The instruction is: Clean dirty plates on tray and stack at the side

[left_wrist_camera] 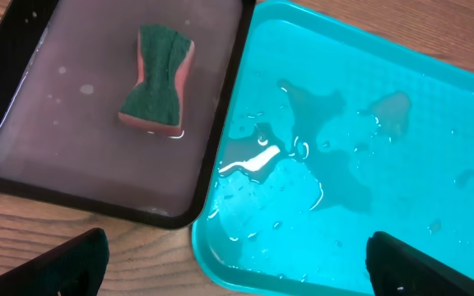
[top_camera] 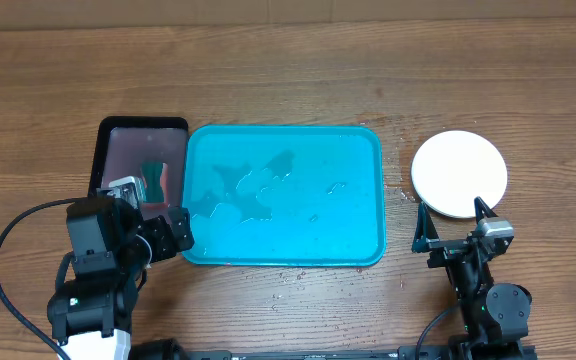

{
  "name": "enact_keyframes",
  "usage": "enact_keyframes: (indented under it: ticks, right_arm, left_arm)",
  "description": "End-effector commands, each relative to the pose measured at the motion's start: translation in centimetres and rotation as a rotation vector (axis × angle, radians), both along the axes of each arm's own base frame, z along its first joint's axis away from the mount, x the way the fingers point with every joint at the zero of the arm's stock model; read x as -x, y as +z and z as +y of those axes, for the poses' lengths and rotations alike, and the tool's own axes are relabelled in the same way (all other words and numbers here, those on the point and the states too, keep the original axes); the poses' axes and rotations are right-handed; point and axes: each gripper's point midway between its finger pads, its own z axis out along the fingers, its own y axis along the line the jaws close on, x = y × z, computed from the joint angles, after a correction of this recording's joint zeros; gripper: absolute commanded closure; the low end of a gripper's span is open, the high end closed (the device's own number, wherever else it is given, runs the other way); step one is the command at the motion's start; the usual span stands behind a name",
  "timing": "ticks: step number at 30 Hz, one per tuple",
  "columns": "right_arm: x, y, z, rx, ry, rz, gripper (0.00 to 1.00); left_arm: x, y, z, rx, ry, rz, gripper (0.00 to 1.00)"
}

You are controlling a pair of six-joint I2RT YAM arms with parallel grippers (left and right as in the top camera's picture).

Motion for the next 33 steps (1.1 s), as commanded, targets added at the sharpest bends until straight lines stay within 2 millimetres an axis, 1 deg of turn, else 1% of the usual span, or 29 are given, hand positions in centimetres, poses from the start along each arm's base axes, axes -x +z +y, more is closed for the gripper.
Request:
enact_keyframes:
  ticks: [1, 23, 26, 28, 31, 33]
  right_arm:
    - [0.0, -0.1, 0.0, 0.012, 0.005, -0.007, 0.00]
    - [0.0, -0.1, 0.0, 0.012, 0.005, -0.007, 0.00]
    - [0.0, -0.1, 0.0, 0.012, 0.005, -0.007, 0.00]
    - [0.0, -0.1, 0.0, 0.012, 0.005, -0.007, 0.00]
    - [0.0, -0.1, 0.0, 0.012, 0.005, -0.007, 0.00]
    - [0.0, -0.1, 0.0, 0.012, 0.005, -0.007, 0.00]
  left_arm:
    - [0.1, -0.3, -0.1, 0.017, 0.003, 0.003, 0.00]
    - [0.1, -0.3, -0.2, 0.017, 0.002, 0.003, 0.00]
    - [0.2, 0.2, -0.2, 0.014, 0.001, -0.018, 0.00]
    - [0.6, 0.5, -0.3, 0.014, 0.001, -0.025, 0.00]
    - [1.0, 1.0, -0.6, 0.004, -0.010, -0.080, 0.01]
    - [0.5, 1.8, -1.2, -0.018, -0.049, -0.189, 0.00]
